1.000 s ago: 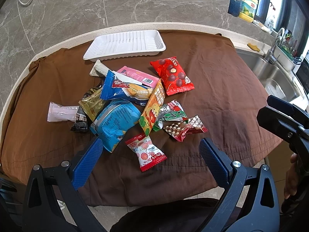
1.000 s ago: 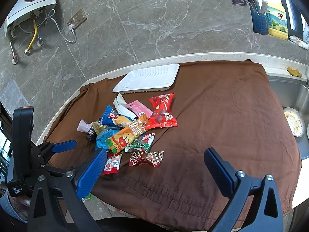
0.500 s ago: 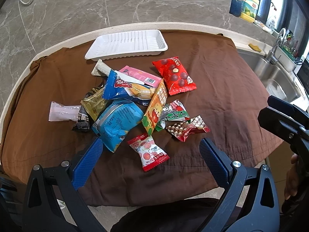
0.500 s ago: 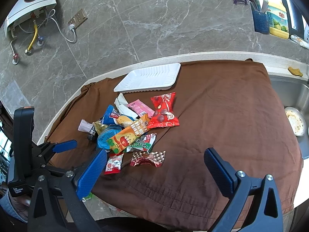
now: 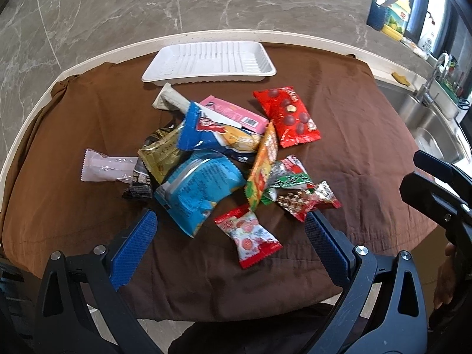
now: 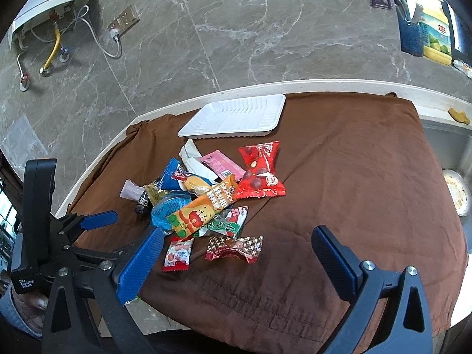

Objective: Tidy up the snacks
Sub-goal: 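Lower left tool onto blue cake packet while right tool reaches red Maltesers bag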

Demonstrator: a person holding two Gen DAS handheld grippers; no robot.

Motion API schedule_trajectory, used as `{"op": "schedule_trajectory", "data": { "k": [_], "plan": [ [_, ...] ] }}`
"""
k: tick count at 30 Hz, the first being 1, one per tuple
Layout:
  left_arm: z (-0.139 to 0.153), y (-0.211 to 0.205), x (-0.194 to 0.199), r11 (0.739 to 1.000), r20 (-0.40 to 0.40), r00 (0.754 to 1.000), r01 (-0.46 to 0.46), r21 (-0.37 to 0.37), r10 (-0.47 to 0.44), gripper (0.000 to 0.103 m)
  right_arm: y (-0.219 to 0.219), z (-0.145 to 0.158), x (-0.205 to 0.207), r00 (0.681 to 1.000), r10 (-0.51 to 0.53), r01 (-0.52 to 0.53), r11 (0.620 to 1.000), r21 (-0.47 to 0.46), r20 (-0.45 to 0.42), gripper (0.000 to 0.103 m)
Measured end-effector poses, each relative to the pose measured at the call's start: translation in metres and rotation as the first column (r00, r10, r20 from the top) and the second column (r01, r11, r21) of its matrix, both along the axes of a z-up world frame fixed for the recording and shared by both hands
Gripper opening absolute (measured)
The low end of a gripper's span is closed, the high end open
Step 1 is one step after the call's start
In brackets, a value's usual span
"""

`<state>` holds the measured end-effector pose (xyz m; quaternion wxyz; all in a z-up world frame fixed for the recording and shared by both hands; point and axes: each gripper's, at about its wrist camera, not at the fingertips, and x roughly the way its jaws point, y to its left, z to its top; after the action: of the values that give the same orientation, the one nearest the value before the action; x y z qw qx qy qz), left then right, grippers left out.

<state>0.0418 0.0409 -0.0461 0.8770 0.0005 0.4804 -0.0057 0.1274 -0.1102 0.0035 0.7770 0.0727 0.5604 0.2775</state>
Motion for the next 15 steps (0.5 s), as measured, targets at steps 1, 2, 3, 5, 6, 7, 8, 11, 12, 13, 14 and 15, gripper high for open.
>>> {"op": "schedule_trajectory", "data": {
  "k": [1,2,3,5,6,7,8,11,12,13,14,15],
  "plan": [
    [-0.002,0.003,0.003,1.0,-0.002,1.0,-0.005,-0.003,0.005,0.101,0.004,-0.001,0.002,1.0,0.005,-0.005,1.0,-0.003,0.0,0.103],
    [-0.003,0.006,0.005,1.0,-0.006,1.0,-0.01,-0.005,0.01,0.101,0.006,-0.002,0.003,1.0,0.009,-0.009,1.0,-0.004,0.001,0.103],
    [-0.004,0.01,0.008,1.0,-0.01,1.0,-0.018,-0.006,0.018,0.101,0.01,-0.004,0.004,1.0,0.013,-0.013,1.0,-0.005,0.001,0.103],
    [-0.006,0.018,0.013,0.999,-0.016,0.999,-0.031,-0.008,0.031,0.101,0.016,-0.008,0.008,1.0,0.019,-0.019,1.0,-0.005,-0.005,0.103],
    [-0.007,0.023,0.015,0.999,-0.019,0.999,-0.036,-0.012,0.036,0.101,0.019,-0.009,0.01,1.0,0.022,-0.022,1.0,-0.005,-0.007,0.103],
    [-0.007,0.028,0.018,0.999,-0.022,0.999,-0.044,-0.017,0.043,0.101,0.022,-0.012,0.012,1.0,0.024,-0.024,1.0,-0.007,-0.01,0.103],
    [-0.008,0.032,0.021,0.999,-0.024,0.998,-0.051,-0.02,0.051,0.101,0.025,-0.014,0.015,1.0,0.026,-0.026,1.0,-0.01,-0.013,0.103],
    [-0.011,0.047,0.03,0.998,-0.032,0.997,-0.068,-0.017,0.068,0.101,0.033,-0.02,0.022,0.999,0.027,-0.027,1.0,-0.01,-0.023,0.103],
    [-0.011,0.054,0.033,0.997,-0.034,0.997,-0.076,-0.013,0.075,0.101,0.037,-0.022,0.025,0.999,0.026,-0.027,1.0,-0.014,-0.026,0.103],
    [-0.013,0.059,0.035,0.997,-0.035,0.996,-0.082,-0.01,0.081,0.101,0.04,-0.024,0.028,0.999,0.027,-0.027,1.0,-0.015,-0.029,0.103],
    [-0.013,0.065,0.039,0.996,-0.036,0.995,-0.088,-0.007,0.088,0.101,0.043,-0.027,0.031,0.999,0.028,-0.028,0.999,-0.017,-0.032,0.103],
    [-0.014,0.07,0.041,0.996,-0.038,0.995,-0.094,-0.008,0.094,0.101,0.047,-0.03,0.034,0.999,0.029,-0.03,0.999,-0.02,-0.035,0.103]
  ]
}}
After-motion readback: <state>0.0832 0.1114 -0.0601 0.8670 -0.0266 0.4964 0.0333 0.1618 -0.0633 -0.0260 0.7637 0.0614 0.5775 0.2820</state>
